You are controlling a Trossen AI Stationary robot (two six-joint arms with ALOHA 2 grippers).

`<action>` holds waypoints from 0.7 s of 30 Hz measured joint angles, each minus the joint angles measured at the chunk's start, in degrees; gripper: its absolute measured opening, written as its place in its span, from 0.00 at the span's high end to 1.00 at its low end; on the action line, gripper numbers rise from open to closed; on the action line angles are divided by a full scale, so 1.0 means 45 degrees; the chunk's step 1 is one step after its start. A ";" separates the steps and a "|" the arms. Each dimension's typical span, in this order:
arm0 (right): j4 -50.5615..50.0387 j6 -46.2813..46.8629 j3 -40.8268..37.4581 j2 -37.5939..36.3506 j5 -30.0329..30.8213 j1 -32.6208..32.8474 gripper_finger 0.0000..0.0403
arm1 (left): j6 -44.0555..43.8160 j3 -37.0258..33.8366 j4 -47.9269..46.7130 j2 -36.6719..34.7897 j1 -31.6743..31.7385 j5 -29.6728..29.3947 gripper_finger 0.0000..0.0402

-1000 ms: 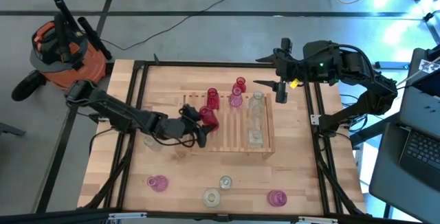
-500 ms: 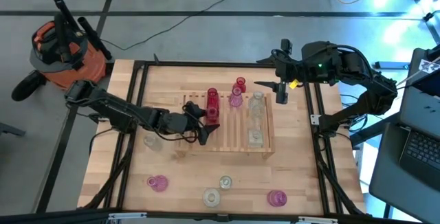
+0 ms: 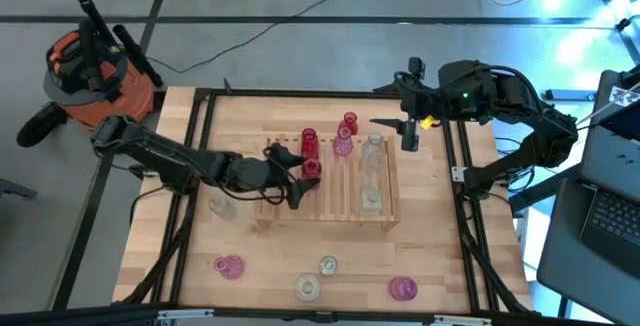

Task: Sort vases onto shelf
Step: Put the red vase on the shelf aligned with the other red vase, then put the transparent vase on the shelf

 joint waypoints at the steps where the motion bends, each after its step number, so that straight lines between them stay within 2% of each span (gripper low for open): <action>1: -0.0015 0.0000 0.0002 -0.0004 0.0000 0.0000 0.38 | -0.0007 0.0099 -0.0513 -0.0141 0.0000 -0.0079 0.18; 5: -0.0128 0.0000 -0.0003 0.0001 -0.0003 0.0000 0.38 | -0.0099 0.0334 -0.1862 -0.0990 0.0000 -0.0454 0.18; 9: -0.0151 0.0000 -0.0005 0.0001 -0.0001 0.0000 0.38 | -0.0092 0.0354 -0.1953 -0.1802 0.0005 -0.0686 0.18; 15: -0.0146 0.0000 -0.0005 0.0001 -0.0005 0.0000 0.38 | -0.0232 0.0354 -0.1988 -0.2210 0.0000 -0.0689 0.18; 18: -0.0146 0.0000 -0.0005 0.0001 -0.0004 0.0000 0.38 | -0.0472 0.0359 -0.2332 -0.2470 -0.0015 -0.0355 0.18; 21: -0.0146 0.0000 -0.0005 0.0001 -0.0005 0.0000 0.38 | -0.1636 0.0994 -0.4958 -0.3049 -0.0018 0.0317 0.18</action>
